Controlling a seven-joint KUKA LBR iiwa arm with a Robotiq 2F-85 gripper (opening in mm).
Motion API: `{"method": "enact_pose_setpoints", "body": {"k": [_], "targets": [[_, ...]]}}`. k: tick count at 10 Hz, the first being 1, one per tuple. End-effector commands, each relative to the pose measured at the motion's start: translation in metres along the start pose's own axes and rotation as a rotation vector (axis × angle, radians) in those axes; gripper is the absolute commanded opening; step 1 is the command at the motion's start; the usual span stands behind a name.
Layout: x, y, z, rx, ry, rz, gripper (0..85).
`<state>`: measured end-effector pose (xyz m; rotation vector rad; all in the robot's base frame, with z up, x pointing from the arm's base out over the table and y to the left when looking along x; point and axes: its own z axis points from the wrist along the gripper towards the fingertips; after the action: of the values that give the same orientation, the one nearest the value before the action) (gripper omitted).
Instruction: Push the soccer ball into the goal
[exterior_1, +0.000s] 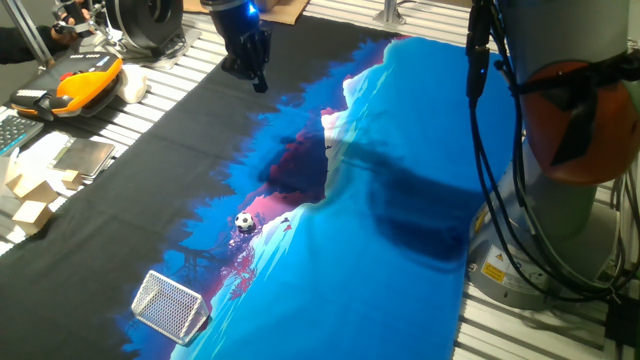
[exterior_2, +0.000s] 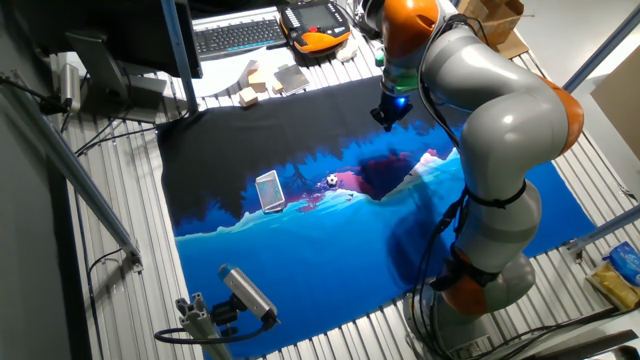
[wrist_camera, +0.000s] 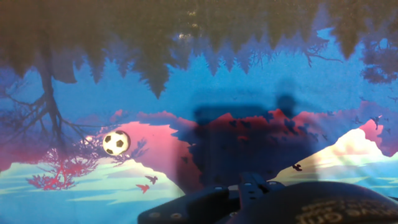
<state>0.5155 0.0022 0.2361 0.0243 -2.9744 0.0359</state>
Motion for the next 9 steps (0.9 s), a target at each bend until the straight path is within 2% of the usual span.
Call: {"method": "enact_pose_setpoints", "body": {"k": [1,9], "targets": [[0.0,0.0,0.0,0.0,0.0,0.003,0.0],[0.0001,-0.0001,0.0,0.0,-0.002,-0.011,0.0]]}}
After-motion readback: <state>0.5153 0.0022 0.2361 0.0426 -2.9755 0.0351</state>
